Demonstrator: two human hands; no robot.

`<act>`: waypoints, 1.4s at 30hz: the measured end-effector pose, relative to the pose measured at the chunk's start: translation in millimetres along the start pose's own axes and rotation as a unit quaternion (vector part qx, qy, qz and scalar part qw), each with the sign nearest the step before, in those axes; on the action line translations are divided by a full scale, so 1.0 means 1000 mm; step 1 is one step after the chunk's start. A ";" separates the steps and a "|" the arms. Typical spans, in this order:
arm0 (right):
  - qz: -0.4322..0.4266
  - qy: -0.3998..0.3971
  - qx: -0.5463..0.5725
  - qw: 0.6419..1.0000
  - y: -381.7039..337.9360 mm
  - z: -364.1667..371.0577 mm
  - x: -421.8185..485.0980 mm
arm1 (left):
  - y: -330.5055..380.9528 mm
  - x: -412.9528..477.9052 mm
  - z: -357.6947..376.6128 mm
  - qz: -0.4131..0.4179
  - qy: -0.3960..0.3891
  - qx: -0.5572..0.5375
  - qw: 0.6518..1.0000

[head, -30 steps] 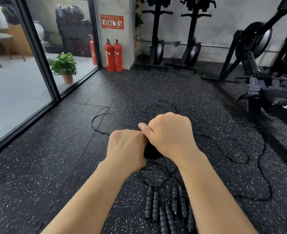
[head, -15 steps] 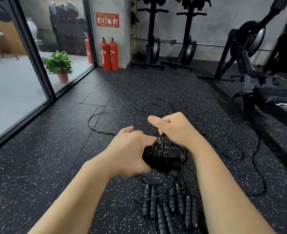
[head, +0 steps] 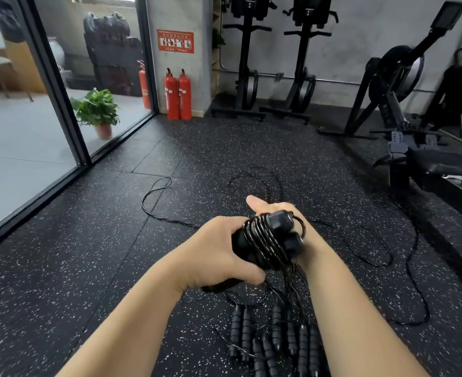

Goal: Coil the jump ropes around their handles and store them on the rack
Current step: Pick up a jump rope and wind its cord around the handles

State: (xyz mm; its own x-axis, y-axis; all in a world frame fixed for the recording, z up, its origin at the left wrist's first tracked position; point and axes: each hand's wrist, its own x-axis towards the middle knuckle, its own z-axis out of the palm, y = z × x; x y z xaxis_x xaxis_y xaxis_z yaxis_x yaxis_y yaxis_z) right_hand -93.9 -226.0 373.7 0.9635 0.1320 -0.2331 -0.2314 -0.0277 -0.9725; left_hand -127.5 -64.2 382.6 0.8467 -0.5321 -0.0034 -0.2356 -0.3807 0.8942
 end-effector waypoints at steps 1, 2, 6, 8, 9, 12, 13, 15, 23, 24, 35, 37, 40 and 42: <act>0.014 0.020 0.020 1.000 0.003 0.002 0.002 | 0.000 0.000 -0.002 -0.012 0.037 -0.014 0.999; 0.012 0.043 0.000 0.999 0.007 0.005 0.005 | -0.002 0.001 -0.004 -0.026 0.079 -0.026 0.996; -0.029 0.038 -0.126 0.991 0.014 0.019 0.003 | -0.006 0.003 -0.010 -0.100 0.166 -0.102 0.976; -0.053 0.035 -0.139 0.988 0.013 0.020 0.001 | -0.006 0.003 -0.010 -0.133 0.178 -0.180 0.958; -0.062 0.028 -0.142 0.988 0.012 0.020 0.001 | -0.007 0.002 -0.011 -0.141 0.184 -0.210 0.950; -0.073 -0.008 -0.135 0.988 0.008 0.022 -0.002 | -0.009 0.002 -0.017 -0.142 0.196 -0.237 0.941; -0.076 -0.021 -0.126 0.989 0.006 0.024 -0.004 | -0.010 0.002 -0.019 -0.141 0.195 -0.229 0.943; -0.091 -0.033 -0.122 0.988 0.005 0.025 -0.008 | -0.013 0.002 -0.020 -0.139 0.193 -0.207 0.949; -0.167 0.065 -0.180 0.967 0.010 0.029 -0.001 | -0.021 0.007 -0.022 -0.129 0.167 -0.102 0.972; -0.173 0.078 -0.180 0.965 0.008 0.029 -0.001 | -0.022 0.007 -0.022 -0.129 0.166 -0.075 0.975; -0.152 0.077 -0.251 0.953 0.003 0.022 0.000 | -0.028 0.008 -0.023 -0.123 0.280 -0.135 0.943; -0.162 0.134 -0.341 0.916 0.005 0.017 0.000 | -0.031 0.007 -0.030 -0.138 0.308 -0.142 0.930; -0.177 0.187 -0.426 0.867 0.003 0.014 -0.004 | -0.038 0.004 -0.039 -0.158 0.337 -0.119 0.921; -0.205 0.203 -0.464 0.837 -0.001 0.017 -0.009 | -0.043 0.004 -0.041 -0.166 0.337 -0.075 0.924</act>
State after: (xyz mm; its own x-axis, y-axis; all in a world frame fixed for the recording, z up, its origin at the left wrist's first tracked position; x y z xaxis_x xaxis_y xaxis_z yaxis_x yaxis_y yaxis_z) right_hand -104.7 -210.0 377.1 0.9461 -0.0241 0.3229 0.1531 -0.8455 -0.5116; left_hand -94.8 -19.0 362.7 0.9771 0.2058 -0.0536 0.1157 -0.3030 0.9459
